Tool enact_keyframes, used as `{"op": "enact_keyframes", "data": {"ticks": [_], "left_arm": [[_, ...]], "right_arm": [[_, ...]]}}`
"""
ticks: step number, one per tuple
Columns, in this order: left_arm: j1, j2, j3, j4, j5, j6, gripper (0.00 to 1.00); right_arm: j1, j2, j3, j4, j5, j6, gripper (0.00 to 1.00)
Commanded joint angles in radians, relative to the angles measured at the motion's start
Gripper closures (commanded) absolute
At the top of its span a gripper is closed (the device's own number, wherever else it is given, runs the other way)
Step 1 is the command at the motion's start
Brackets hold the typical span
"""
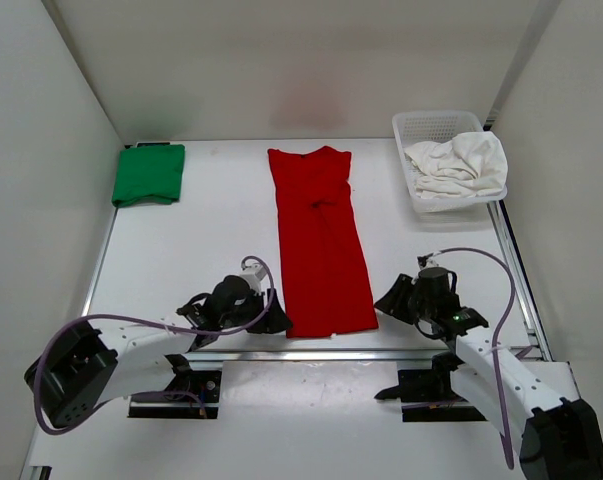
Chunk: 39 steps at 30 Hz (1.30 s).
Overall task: Fold and stack the t-shirts
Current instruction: Grab the bottom of the folded rectangular tshirt with both arms
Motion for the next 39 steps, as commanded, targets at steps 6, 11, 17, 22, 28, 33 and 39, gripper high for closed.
{"op": "enact_keyframes", "data": {"ticks": [6,11,17,22,28,33,39], "left_arm": [[-0.081,0.076,-0.008,0.013,-0.025,-0.051,0.39],[-0.093,0.096,-0.008,0.004,-0.01,-0.059,0.51],[-0.095,0.138,0.021,0.004,0.007,-0.053,0.75],[-0.058,0.063,-0.013,-0.045,0.024,-0.061,1.0],[-0.032,-0.221,-0.089,-0.264,0.069,-0.09,1.0],[-0.044,-0.37,-0.09,-0.375,0.076,-0.162,1.0],[0.161,-0.22,0.2,-0.391,0.054,0.027,1.0]], "right_arm": [[0.039,-0.046,-0.053,-0.062,-0.059,0.041,0.65],[0.104,-0.041,-0.064,-0.042,-0.053,0.075,0.76],[0.11,-0.048,-0.069,-0.044,-0.07,0.073,0.94],[0.215,-0.032,-0.027,-0.099,-0.052,0.102,1.0],[0.425,-0.092,0.008,-0.179,-0.021,0.22,1.0],[0.429,-0.074,0.097,-0.209,0.005,0.195,1.0],[0.074,0.087,0.281,-0.095,-0.145,-0.08,1.0]]}}
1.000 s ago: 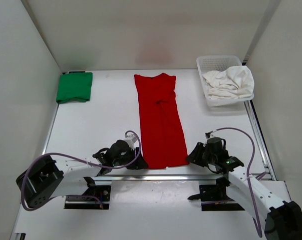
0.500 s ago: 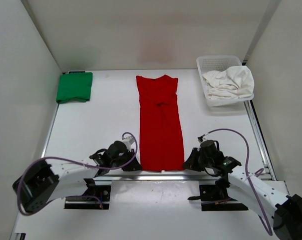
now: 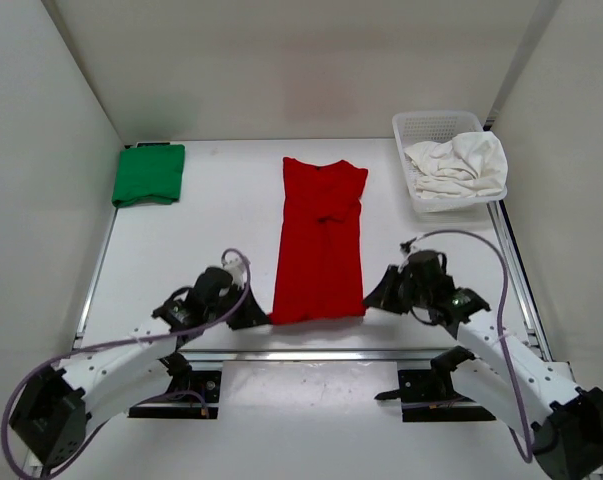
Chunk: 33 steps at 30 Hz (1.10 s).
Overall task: Fold and stack the t-shirts
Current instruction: Grab the bottom of the folded rectangular tshirt with both arms, then fold the folded rectangular tshirt in 1/3 of the way
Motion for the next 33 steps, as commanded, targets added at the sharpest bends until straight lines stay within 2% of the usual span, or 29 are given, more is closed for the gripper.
{"op": "enact_keyframes", "data": {"ticks": [1,2,3,6,10,13,18,22,24,28,31,33], "left_arm": [[0.085,0.136,0.234,0.023,-0.028,0.135,1.0],[0.112,0.211,0.305,0.035,-0.03,0.146,1.0],[0.124,0.289,0.363,0.066,-0.044,0.164,1.0],[0.172,0.47,0.472,0.115,-0.044,0.186,1.0],[0.25,0.627,0.621,0.168,-0.052,0.191,1.0],[0.267,0.778,0.733,0.153,-0.078,0.209,1.0],[0.298,0.939,0.876,0.152,-0.076,0.223,1.0],[0.307,1.054,0.931,0.181,-0.065,0.208,1.0],[0.315,1.085,0.968,0.181,-0.064,0.205,0.97],[0.344,1.088,0.939,0.268,-0.047,0.151,0.81],[0.359,1.076,0.92,0.357,-0.012,0.137,0.7],[0.371,1.057,0.927,0.348,-0.004,0.142,0.63]], "right_arm": [[-0.184,0.121,0.135,0.116,-0.086,-0.197,1.0],[-0.202,0.153,0.169,0.142,-0.092,-0.229,1.0],[-0.231,0.251,0.217,0.162,-0.083,-0.255,1.0],[-0.266,0.376,0.303,0.213,-0.075,-0.289,1.0],[-0.303,0.551,0.403,0.306,-0.072,-0.288,1.0],[-0.332,0.658,0.484,0.358,-0.076,-0.299,1.0],[-0.375,0.819,0.591,0.4,-0.118,-0.289,1.0],[-0.397,0.962,0.654,0.434,-0.142,-0.289,1.0],[-0.407,1.016,0.67,0.455,-0.162,-0.282,1.0],[-0.436,1.06,0.699,0.53,-0.191,-0.25,1.0],[-0.45,1.056,0.7,0.558,-0.211,-0.231,0.88],[-0.47,1.027,0.688,0.557,-0.21,-0.227,0.69]]}}
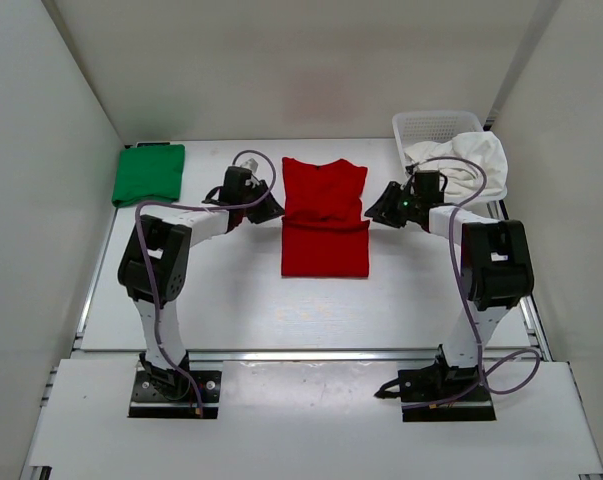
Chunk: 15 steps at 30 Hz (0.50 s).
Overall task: Fold and stack the t-shirts
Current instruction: Fold the folded rectangular tshirt in 1/3 of the way
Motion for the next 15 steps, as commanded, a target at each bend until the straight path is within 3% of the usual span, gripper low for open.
{"op": "enact_keyframes", "data": {"ticks": [1,4,7,9,15], "left_arm": [[0.027,-0.095,-0.006,0.086,0.039,-0.019,0.63],[0.012,-0.199,-0.081,0.109,0.0,-0.028,0.65],[-0.065,-0.265,-0.175,0.167,-0.034,-0.043,0.68],[-0.151,-0.275,-0.245,0.205,-0.04,-0.069,0.69],[-0.205,-0.204,-0.398,0.312,0.012,-0.126,0.74]], "right_arm": [[-0.019,-0.078,0.015,0.089,-0.013,0.008,0.64],[-0.001,-0.168,-0.028,0.077,0.051,0.005,0.64],[0.065,-0.213,-0.06,0.081,0.091,0.006,0.92],[0.121,-0.202,-0.065,0.075,0.099,-0.021,0.99],[0.244,-0.044,0.021,-0.003,0.083,-0.083,1.0]]}}
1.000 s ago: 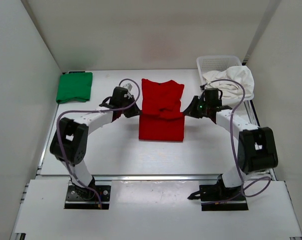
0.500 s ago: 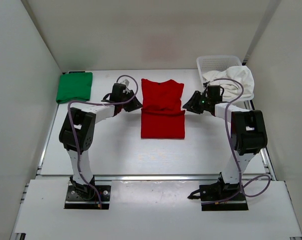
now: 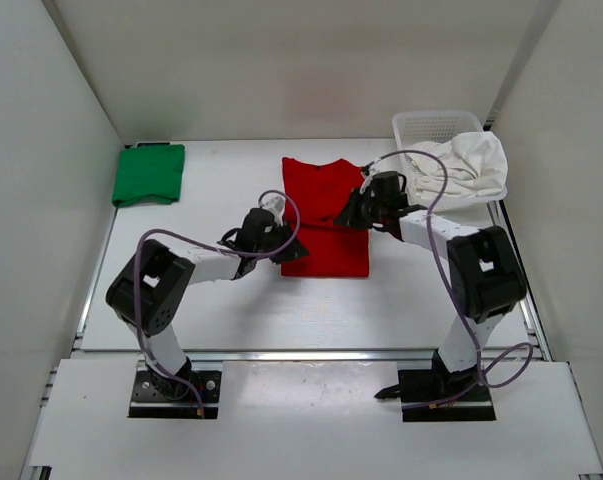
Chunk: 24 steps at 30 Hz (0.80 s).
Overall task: Fold and stack the t-shirts
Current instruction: Fold the folded rectangular tshirt in 1/3 of the way
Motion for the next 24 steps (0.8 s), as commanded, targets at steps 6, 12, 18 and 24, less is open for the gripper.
{"op": "enact_keyframes", "data": {"ticks": [6,12,18,24], "left_arm": [[-0.005,-0.015,-0.171,0.097,-0.005,-0.041,0.75],[-0.013,-0.026,-0.244,0.128,0.016,-0.046,0.75],[-0.041,-0.078,-0.304,0.157,0.019,-0.067,0.74],[-0.03,-0.146,-0.304,0.137,0.031,-0.061,0.73]], "right_arm": [[0.034,0.093,0.037,-0.035,0.012,-0.057,1.0],[-0.004,0.214,0.129,-0.032,0.034,-0.048,1.0],[-0.063,0.323,0.279,-0.03,0.005,-0.034,1.0],[-0.066,0.305,0.343,-0.059,0.003,-0.053,1.0]]}}
